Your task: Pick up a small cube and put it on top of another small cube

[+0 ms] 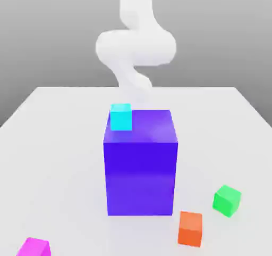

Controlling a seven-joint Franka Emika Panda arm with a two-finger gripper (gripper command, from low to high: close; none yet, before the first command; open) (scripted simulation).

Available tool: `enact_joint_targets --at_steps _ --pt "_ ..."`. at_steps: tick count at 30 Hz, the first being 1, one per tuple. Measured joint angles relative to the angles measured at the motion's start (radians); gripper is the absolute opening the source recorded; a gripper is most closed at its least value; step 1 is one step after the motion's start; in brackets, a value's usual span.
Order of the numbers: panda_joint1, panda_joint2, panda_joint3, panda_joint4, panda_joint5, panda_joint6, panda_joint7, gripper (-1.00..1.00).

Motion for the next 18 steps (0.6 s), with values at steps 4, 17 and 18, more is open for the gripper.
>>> enact_joint_targets --at_steps 4,17,18 --pt "-0.043 0.152 -0.008 0.011 0.048 0.037 0.135 0.0" --pt "-0.162 0.623 -0.034 0.047 0.114 0.155 0.615 0.0" --pt "-0.169 0.659 -0.038 0.049 0.114 0.165 0.655 0.0"
